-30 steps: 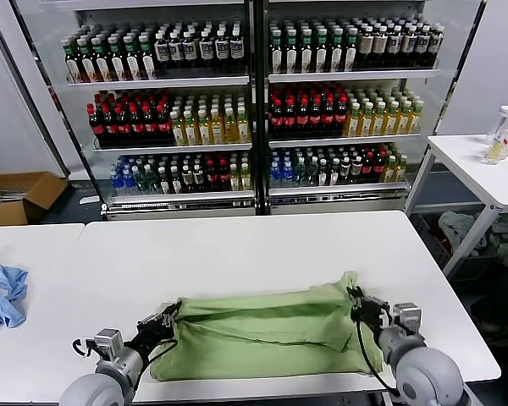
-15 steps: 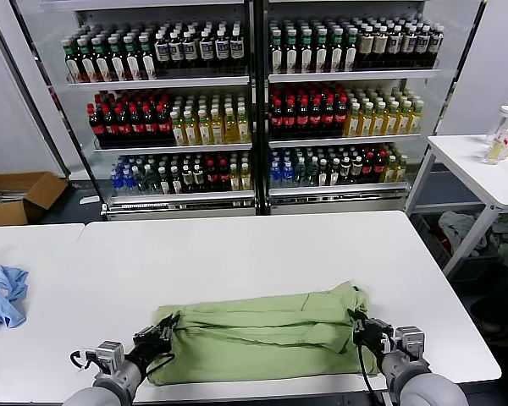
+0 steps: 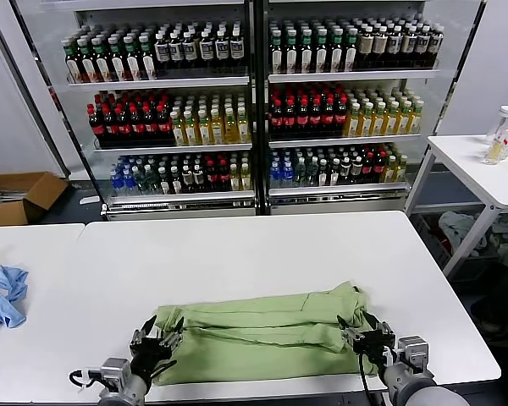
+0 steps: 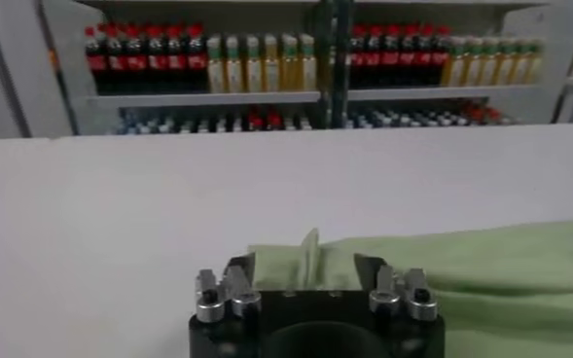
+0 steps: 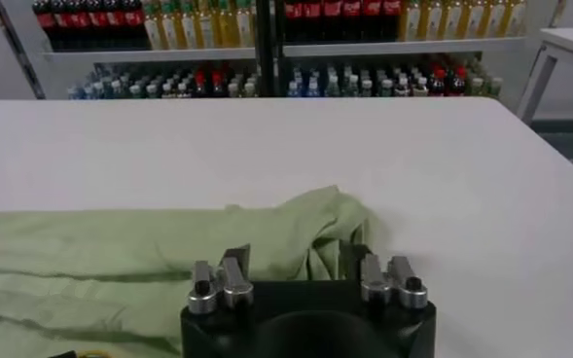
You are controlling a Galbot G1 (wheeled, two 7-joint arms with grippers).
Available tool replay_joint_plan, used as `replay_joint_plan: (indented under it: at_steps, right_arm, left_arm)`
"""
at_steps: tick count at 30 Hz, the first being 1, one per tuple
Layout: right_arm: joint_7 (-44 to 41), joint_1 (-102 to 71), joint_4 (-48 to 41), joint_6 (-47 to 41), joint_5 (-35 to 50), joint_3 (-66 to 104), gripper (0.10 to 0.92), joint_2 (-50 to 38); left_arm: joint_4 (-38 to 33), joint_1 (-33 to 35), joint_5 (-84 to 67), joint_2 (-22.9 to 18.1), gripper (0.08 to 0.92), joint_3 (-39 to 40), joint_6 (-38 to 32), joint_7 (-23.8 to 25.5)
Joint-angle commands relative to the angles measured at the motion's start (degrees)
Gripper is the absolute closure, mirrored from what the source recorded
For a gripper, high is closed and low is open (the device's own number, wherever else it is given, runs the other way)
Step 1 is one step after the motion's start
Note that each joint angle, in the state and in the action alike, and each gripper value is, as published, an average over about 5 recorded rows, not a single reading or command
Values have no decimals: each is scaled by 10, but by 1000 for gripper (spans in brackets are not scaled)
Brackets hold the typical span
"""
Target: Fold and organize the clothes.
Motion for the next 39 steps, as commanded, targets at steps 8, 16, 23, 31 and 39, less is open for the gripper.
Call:
replay_joint_plan:
  at_steps: [8, 16, 23, 31, 39]
  right_arm:
    - [-6, -12, 12, 0, -21, 0, 203, 0]
    - [-6, -9, 12, 0, -24, 0, 203, -3]
    - [-5, -8, 15, 0, -32, 0, 202, -5]
    - [-6, -10, 18, 1, -34, 9, 202, -6]
    - [-5, -10, 19, 2, -27, 22, 203, -8]
  left_arm:
    - [28, 17, 72, -59, 271, 12, -17, -39]
    - [30, 17, 35, -57, 497, 12, -16, -14]
    - [46, 10, -16, -49, 704, 0, -18, 0]
    - [56, 11, -48, -35, 899, -34, -24, 21]
    - [60, 14, -117, 23, 911, -156, -20, 36]
